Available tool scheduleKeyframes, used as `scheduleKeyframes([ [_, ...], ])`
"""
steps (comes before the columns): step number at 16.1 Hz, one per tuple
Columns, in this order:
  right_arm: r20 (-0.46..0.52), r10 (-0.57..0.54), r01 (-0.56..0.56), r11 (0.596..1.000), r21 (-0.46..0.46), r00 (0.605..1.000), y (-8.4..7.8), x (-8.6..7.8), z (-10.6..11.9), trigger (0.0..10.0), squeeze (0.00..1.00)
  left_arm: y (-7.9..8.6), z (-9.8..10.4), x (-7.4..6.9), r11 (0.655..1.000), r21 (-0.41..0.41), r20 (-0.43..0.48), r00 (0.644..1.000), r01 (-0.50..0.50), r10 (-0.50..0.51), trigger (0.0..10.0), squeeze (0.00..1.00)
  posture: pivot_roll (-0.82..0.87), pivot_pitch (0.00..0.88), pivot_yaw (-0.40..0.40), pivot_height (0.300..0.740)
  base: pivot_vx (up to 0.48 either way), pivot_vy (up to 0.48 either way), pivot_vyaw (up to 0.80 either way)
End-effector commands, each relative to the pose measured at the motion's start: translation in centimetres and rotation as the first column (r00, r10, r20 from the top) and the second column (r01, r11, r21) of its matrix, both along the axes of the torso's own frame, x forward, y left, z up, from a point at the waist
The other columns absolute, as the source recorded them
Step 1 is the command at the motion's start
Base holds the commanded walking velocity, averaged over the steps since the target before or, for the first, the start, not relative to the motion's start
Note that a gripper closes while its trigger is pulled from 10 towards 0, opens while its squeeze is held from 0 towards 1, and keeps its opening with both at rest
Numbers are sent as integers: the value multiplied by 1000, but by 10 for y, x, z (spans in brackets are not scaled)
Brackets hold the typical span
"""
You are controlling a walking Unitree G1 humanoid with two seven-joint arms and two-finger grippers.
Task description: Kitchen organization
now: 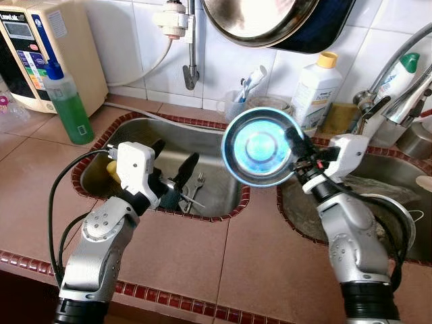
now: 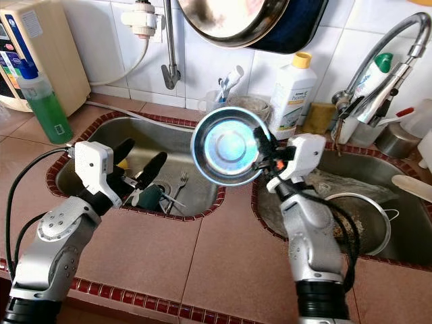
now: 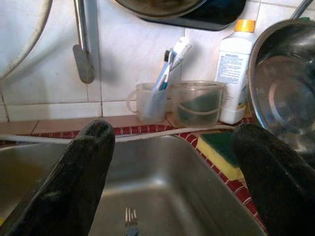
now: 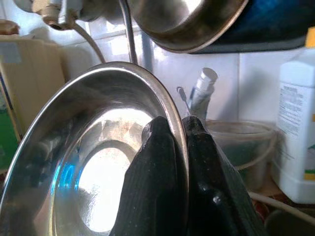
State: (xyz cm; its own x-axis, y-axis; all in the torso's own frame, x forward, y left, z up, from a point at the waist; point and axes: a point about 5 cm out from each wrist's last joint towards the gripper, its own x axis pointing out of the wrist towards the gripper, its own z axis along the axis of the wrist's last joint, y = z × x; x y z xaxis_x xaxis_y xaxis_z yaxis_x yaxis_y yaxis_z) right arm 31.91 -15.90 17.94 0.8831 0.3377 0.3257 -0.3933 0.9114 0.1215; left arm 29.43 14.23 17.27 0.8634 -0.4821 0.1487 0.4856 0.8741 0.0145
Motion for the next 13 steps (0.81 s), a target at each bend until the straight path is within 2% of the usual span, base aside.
scheduleKeyframes([
  [1,26,-7,7,1000,-6,1000,0,-1,4,10000,0,-1,1,1,1000,9,-2,1000,2,-2,10000,0,-114,0,-13,740,0,281,0],
  [8,29,4,-3,1000,-19,1000,3,-1,3,10000,0,0,-2,-1,1000,22,-19,1000,-3,4,10000,0,-105,4,-14,740,0,337,0],
  [11,26,8,-7,1000,-25,1000,4,-1,2,10000,0,-4,-5,-2,998,70,-23,1000,10,-8,10000,0,-106,7,-13,740,0,0,0],
  [13,22,8,-7,1000,-29,1000,4,-1,1,10000,0,-5,-7,-4,997,74,-28,999,23,-21,10000,0,-106,7,-13,740,0,0,0],
])
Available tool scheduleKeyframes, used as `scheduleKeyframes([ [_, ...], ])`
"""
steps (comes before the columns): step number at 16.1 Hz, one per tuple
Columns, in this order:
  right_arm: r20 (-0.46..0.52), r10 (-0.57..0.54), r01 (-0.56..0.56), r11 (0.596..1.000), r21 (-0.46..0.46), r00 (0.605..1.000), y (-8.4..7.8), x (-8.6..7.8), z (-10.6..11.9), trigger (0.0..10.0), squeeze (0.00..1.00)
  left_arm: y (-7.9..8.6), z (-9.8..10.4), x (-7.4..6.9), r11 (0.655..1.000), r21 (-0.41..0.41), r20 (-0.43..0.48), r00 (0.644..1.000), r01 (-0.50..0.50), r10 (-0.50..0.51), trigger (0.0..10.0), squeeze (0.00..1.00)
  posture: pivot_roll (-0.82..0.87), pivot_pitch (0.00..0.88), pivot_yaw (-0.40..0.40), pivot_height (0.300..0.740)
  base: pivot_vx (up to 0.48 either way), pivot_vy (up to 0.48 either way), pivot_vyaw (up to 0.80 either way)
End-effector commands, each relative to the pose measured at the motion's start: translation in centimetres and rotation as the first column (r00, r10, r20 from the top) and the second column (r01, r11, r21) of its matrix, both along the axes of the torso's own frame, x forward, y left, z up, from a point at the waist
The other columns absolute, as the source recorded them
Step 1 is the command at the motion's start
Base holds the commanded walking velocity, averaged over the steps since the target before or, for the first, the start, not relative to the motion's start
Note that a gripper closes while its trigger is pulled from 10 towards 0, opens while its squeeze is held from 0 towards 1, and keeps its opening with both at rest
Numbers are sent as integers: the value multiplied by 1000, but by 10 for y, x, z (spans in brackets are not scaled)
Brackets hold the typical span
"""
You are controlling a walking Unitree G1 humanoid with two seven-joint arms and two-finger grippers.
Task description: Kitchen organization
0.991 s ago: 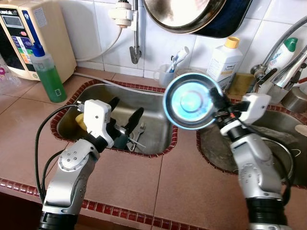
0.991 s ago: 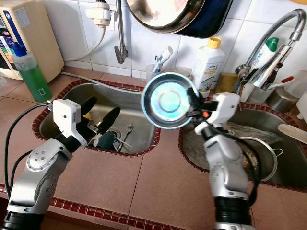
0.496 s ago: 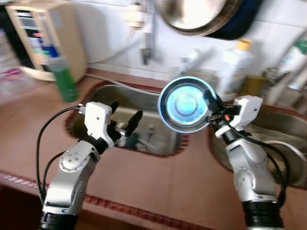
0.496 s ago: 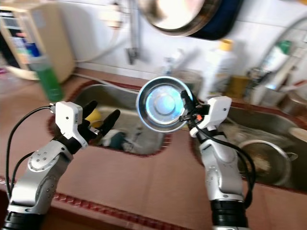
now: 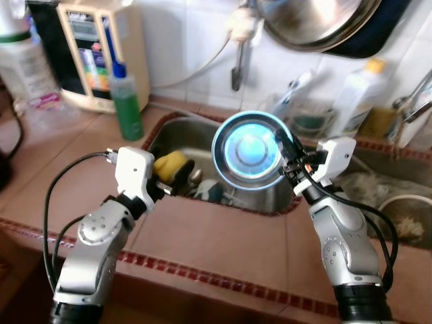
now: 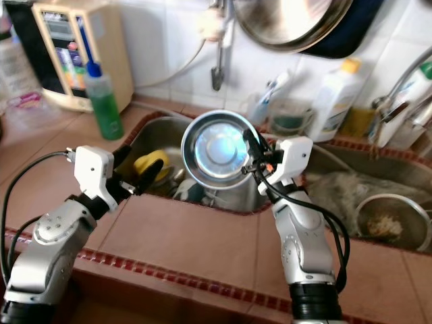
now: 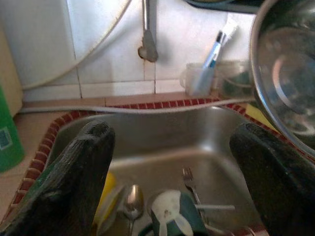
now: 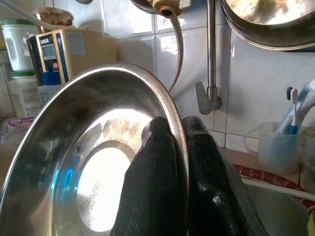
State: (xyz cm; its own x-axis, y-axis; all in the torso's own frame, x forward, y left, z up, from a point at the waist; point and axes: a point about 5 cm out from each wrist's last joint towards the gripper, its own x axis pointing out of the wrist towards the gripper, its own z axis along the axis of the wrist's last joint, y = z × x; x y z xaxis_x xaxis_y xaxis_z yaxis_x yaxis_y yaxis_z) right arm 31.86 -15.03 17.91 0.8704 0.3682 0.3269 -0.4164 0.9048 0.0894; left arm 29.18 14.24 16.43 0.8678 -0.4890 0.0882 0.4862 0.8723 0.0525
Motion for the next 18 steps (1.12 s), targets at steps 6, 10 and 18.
scheduleKeyframes([
  [6,0,-18,18,1000,-9,1000,-4,-1,-2,10000,0,-8,0,-6,997,57,14,998,58,-59,10000,0,-103,9,-10,740,0,0,0],
  [10,-3,-16,16,1000,-16,1000,-4,-1,-3,10000,0,-9,-1,-7,995,76,15,998,68,-69,10000,0,-100,6,-11,740,0,0,0],
  [18,1,3,-3,1000,-24,1000,0,1,-3,10000,0,-9,-2,-7,994,82,12,997,74,-75,10000,0,-98,0,-11,740,0,0,0],
])
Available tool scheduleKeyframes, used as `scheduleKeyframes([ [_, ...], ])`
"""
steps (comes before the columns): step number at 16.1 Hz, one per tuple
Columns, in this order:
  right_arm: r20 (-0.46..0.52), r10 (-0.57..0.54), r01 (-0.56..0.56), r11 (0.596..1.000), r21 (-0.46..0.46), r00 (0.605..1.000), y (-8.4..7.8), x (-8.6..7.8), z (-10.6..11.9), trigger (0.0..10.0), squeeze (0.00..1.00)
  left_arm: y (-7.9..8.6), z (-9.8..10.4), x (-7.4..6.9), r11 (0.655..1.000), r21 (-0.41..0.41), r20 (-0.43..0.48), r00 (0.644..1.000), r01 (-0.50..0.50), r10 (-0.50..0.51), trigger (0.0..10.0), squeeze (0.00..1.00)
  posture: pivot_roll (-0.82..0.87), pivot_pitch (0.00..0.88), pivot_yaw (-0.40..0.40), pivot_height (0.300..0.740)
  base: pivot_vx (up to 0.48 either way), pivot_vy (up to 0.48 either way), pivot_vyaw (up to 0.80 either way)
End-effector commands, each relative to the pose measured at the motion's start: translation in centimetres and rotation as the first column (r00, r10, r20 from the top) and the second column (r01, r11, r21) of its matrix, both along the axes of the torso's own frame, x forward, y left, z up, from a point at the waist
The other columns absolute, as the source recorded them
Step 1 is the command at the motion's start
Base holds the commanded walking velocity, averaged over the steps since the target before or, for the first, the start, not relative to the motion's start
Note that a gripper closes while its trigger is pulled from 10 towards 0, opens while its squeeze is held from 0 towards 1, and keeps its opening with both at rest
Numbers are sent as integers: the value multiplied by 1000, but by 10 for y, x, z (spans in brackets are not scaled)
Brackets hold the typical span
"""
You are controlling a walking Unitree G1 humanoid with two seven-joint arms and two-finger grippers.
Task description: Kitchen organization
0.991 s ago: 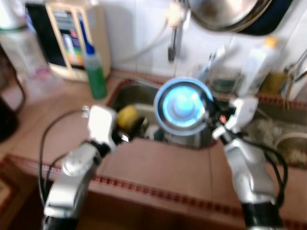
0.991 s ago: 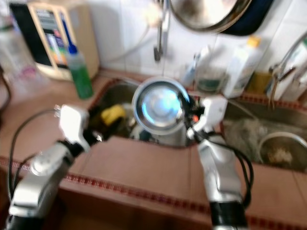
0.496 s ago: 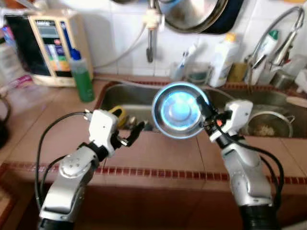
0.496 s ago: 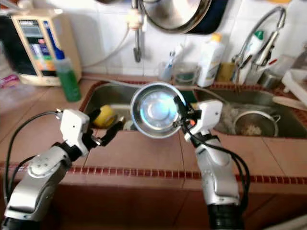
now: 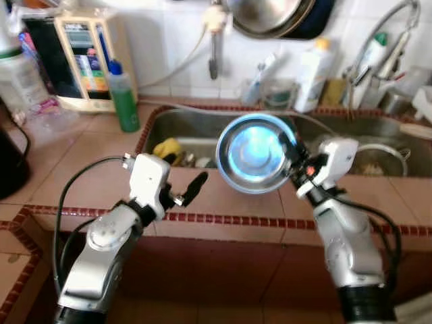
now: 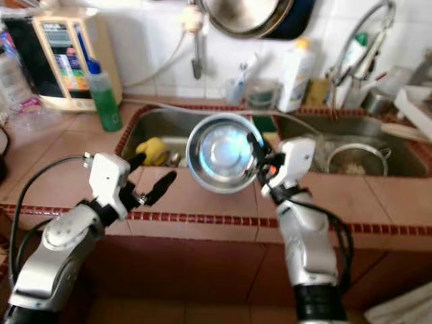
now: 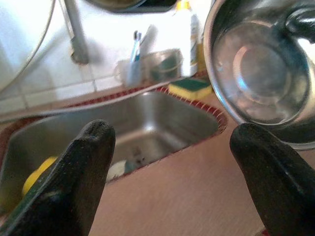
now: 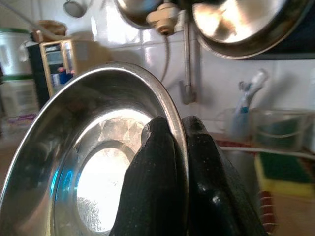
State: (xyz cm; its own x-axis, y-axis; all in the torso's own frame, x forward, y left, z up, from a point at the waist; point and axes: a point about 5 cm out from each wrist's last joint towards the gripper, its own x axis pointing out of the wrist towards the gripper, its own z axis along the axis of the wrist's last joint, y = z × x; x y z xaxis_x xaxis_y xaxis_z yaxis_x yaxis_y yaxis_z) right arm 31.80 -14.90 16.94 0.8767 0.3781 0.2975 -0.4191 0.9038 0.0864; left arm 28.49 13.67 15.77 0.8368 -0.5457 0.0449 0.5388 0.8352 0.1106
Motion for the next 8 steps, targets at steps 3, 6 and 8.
scheduleKeyframes([
  [3,27,3,-2,1000,-10,1000,-1,1,6,10000,0,-3,4,1,1000,13,19,1000,17,-18,10000,0,-97,0,-10,740,253,0,0],
  [6,26,3,-3,1000,-10,1000,0,1,6,10000,0,-3,4,0,1000,14,16,1000,20,-20,10000,0,-98,0,-9,740,286,0,0],
  [8,23,4,-4,1000,-11,1000,0,0,5,10000,0,-3,3,0,1000,12,11,1000,20,-20,10000,0,-99,0,-8,740,317,0,0],
])
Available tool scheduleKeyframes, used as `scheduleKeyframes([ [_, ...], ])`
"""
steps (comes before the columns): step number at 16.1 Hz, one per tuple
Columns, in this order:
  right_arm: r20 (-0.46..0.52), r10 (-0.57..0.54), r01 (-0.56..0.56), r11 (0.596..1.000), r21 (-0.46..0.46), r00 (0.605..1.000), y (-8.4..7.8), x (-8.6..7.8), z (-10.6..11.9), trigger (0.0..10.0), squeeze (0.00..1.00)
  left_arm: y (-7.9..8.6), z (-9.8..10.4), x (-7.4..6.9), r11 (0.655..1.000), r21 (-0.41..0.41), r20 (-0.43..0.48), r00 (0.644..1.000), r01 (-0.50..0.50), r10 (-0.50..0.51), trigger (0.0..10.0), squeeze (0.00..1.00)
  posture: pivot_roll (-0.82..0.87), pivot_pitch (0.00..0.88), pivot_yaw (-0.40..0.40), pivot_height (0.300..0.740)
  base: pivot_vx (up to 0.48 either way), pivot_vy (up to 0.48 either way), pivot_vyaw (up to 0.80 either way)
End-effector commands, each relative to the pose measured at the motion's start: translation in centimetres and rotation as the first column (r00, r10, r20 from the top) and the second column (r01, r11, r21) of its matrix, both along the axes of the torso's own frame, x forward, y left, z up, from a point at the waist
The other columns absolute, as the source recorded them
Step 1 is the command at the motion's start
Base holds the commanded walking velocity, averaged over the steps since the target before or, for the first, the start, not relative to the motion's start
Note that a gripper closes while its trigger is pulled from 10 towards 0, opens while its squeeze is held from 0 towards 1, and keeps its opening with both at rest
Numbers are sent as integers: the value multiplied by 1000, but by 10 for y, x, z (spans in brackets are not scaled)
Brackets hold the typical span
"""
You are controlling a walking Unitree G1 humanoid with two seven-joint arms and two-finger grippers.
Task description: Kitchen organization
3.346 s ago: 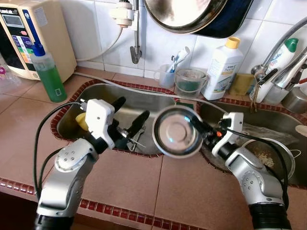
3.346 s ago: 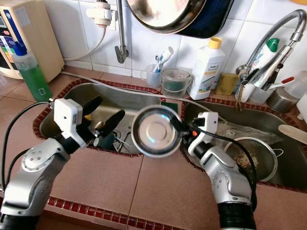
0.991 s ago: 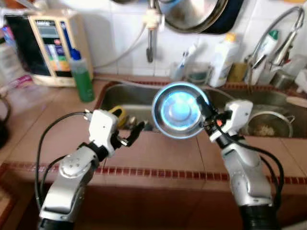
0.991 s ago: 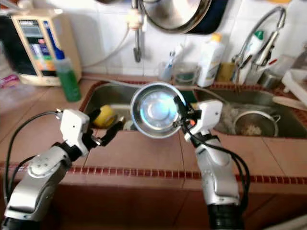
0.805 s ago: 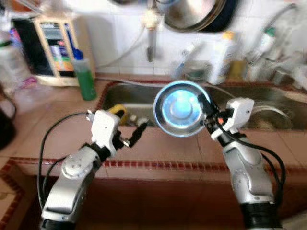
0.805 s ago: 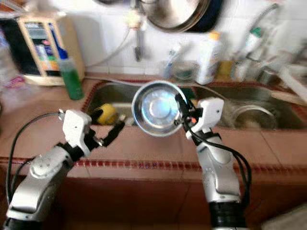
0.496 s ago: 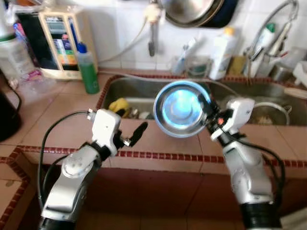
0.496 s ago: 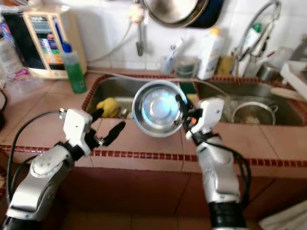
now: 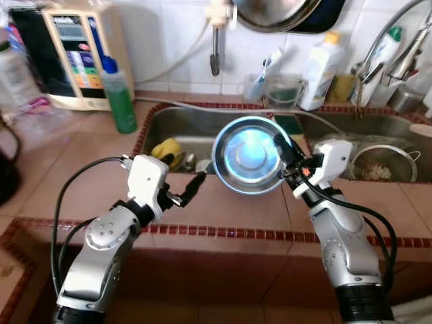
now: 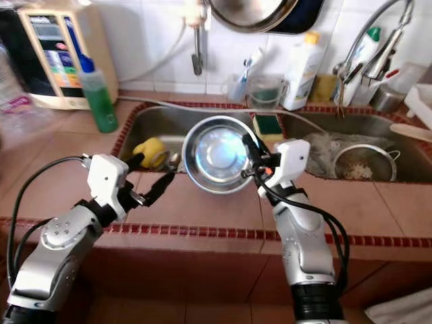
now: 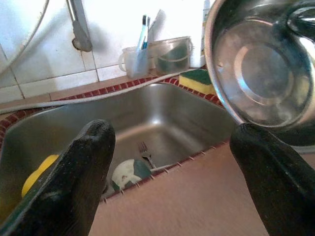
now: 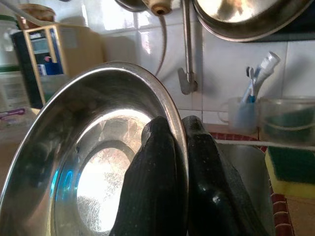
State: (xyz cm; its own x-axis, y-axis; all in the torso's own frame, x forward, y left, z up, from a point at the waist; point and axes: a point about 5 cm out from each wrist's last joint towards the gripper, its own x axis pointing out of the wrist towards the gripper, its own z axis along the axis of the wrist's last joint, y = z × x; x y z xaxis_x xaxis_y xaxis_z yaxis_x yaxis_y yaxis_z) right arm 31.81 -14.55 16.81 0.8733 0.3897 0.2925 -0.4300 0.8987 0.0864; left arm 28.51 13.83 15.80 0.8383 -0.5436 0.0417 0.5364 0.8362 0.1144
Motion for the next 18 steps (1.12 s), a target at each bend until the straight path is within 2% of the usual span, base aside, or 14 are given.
scheduleKeyframes([
  [1,27,-8,9,1000,-9,1000,-4,0,6,10000,0,-5,3,-1,1000,7,10,1000,23,-23,10000,0,-99,0,-8,740,322,0,0],
  [16,19,5,-5,1000,-15,1000,-3,0,5,10000,0,-5,3,-1,1000,6,7,1000,15,-15,10000,0,-97,7,-12,740,311,0,0],
  [18,3,5,-5,1000,-15,1000,-3,-1,3,10000,0,-6,3,-2,1000,3,15,1000,19,-19,10000,0,-98,8,-13,740,0,0,0],
])
